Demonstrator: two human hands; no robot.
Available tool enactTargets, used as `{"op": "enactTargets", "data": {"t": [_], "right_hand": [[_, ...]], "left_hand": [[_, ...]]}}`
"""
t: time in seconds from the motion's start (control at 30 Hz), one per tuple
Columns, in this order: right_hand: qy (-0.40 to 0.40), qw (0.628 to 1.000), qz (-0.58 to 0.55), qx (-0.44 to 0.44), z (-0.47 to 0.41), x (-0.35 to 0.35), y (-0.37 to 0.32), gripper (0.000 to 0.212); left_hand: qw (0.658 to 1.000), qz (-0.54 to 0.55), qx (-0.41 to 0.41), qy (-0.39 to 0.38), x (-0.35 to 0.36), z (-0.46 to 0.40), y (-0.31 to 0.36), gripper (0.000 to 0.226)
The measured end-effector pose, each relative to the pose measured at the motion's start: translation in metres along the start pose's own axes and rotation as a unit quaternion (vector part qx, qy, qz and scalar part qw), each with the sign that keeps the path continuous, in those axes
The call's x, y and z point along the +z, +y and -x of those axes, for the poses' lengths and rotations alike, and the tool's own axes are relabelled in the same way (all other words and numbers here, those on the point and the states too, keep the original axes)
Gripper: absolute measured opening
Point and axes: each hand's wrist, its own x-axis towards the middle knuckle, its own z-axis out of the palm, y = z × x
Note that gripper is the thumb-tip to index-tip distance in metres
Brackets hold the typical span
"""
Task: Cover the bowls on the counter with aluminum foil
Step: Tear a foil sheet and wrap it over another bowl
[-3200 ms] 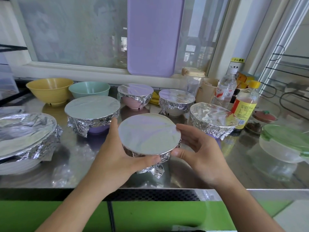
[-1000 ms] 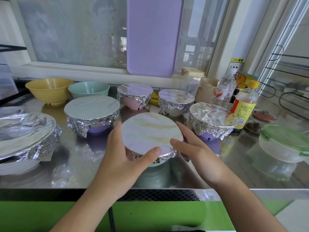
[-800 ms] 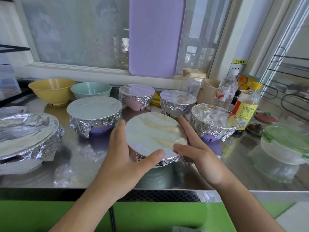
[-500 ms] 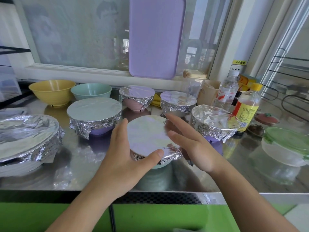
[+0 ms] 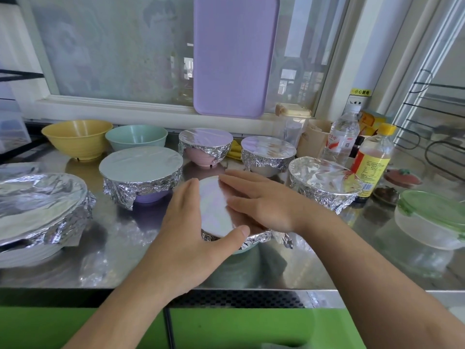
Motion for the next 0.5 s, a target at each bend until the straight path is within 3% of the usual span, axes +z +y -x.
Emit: {"op": "enactTargets", "data": {"t": [0.23,0.37,0.5], "right_hand": [[0.019,0.983,-0.184,0.003,0.014,0.009,0.020,0.034],[0.005,0.947,-0.322,0.005,0.029,0.016,0.035,0.057],[-0.008,0.931,-0.363,0.030,0.041,0.018,0.047,0.093]], "left_hand": [[1.000,0.003,-0.011,-0.015,-0.003,0.001,-0.002,0.137],[1.000,0.014,-0.011,0.001,0.000,0.003,-0.003,0.134],[0.999,0.025,0.000,0.020,0.006,0.005,-0.002,0.113]]}}
